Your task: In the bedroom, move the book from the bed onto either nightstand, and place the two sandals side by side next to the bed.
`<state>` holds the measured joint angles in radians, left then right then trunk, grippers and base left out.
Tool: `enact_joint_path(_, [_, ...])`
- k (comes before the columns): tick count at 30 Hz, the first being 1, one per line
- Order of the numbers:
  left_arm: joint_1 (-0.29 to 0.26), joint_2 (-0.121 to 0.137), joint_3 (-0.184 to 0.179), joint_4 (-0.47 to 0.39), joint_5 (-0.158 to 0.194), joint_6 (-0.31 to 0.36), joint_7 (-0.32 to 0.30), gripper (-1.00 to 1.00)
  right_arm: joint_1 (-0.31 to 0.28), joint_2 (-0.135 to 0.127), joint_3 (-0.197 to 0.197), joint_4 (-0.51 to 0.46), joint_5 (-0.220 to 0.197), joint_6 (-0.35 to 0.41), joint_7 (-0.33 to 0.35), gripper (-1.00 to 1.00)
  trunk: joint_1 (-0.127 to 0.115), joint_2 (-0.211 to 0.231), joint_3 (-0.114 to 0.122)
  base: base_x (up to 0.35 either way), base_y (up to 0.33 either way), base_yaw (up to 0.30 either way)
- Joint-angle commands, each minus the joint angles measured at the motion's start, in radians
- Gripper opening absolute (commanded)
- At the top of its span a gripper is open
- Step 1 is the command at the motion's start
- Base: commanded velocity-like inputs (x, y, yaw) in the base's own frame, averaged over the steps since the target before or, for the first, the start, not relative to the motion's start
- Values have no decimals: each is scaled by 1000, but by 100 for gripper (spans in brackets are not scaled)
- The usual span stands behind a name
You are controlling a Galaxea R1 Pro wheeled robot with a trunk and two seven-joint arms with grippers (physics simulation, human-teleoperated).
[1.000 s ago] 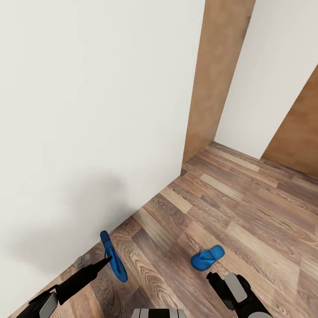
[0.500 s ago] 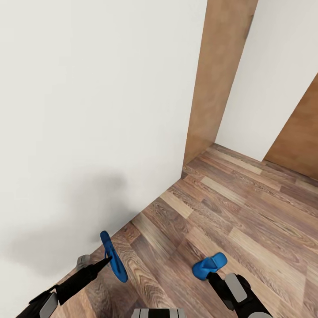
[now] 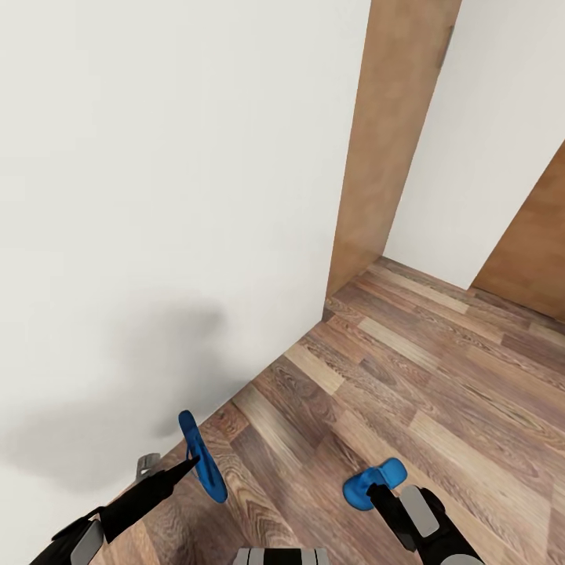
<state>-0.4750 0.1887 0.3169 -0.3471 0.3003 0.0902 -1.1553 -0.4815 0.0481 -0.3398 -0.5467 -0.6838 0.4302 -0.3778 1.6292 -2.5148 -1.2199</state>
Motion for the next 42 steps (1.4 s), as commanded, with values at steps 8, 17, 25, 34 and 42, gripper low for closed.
enact_joint_path(8, [-1, 0, 1, 0, 2, 10, -4, -100, -1, 1, -4, -2, -10, 2, -7, 100, 0, 0, -1, 124, 0, 0])
enact_joint_path(17, [-1, -1, 1, 0, 2, 9, -4, -100, 0, 1, -4, -2, -10, 2, -7, 100, 0, 0, -1, 4, 0, 0])
enact_joint_path(25, [-1, -2, 1, 0, 1, 9, -3, -100, 0, 1, -3, -7, -7, 2, -7, 100, 0, 0, -1, 131, 0, 0])
enact_joint_path(34, [-1, -3, -1, 0, 0, 9, -3, -100, 0, 1, -2, -42, -6, 2, -6, 100, 0, 0, -1, 35, 0, 0])
enact_joint_path(42, [-1, -3, -1, 0, 0, 9, -1, -100, 0, 1, -2, -44, -6, 2, -6, 100, 0, 0, -1, 118, -22, 0])
